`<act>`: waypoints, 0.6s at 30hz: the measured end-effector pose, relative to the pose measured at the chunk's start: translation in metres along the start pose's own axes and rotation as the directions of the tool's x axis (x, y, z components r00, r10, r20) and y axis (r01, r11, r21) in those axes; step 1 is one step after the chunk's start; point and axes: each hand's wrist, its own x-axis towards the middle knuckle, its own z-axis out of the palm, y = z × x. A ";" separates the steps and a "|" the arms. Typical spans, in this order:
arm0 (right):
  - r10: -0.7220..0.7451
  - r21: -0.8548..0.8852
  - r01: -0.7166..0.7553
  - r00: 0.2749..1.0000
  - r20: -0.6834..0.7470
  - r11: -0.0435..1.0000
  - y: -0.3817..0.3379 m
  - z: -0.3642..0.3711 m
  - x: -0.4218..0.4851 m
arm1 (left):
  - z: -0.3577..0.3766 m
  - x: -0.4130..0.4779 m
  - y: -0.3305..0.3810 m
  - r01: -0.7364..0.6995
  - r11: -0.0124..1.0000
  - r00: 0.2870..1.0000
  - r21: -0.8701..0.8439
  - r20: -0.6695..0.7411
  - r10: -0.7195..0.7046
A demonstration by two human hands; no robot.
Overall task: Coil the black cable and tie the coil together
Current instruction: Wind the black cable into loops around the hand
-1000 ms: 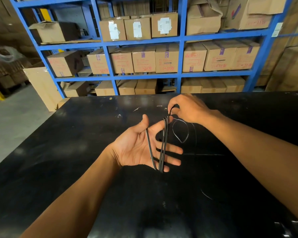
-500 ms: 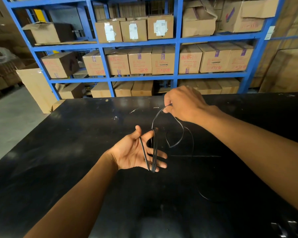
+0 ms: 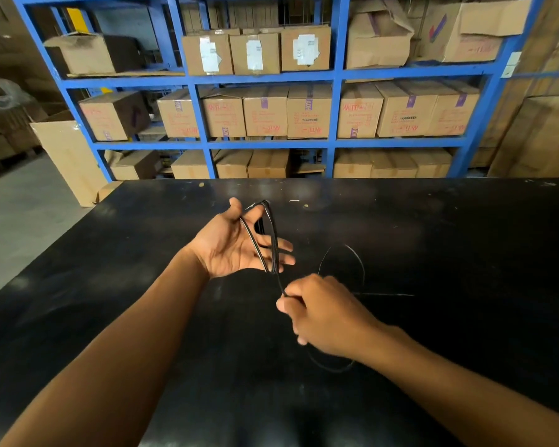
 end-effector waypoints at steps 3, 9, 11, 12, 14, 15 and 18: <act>0.022 0.127 -0.034 0.995 0.094 0.991 0.006 0.017 -0.004 | 0.007 0.003 0.003 0.008 1.000 0.998 -0.024 0.060 -0.006; 0.020 0.195 -0.048 0.990 0.139 0.980 0.032 0.038 0.014 | 0.031 0.002 0.005 0.066 0.998 0.955 -0.004 0.290 -0.062; 0.042 0.160 -0.063 0.990 0.133 0.985 0.043 0.034 0.023 | 0.039 -0.003 0.004 0.083 0.996 0.928 0.022 0.363 -0.086; 0.063 0.124 -0.078 0.991 0.122 0.989 0.050 0.030 0.029 | 0.043 -0.006 0.003 0.091 0.995 0.913 0.035 0.396 -0.097; 0.122 0.038 -0.125 0.990 0.065 0.991 0.067 0.019 0.043 | 0.050 -0.012 -0.001 0.112 0.991 0.884 0.074 0.449 -0.133; 0.148 -0.009 -0.147 0.989 0.027 0.989 0.073 0.011 0.049 | 0.053 -0.015 -0.004 0.128 0.987 0.870 0.096 0.467 -0.159; 0.130 -0.115 -0.137 0.989 -0.074 0.984 0.079 -0.020 0.062 | 0.057 -0.021 -0.018 0.174 0.972 0.839 0.160 0.492 -0.232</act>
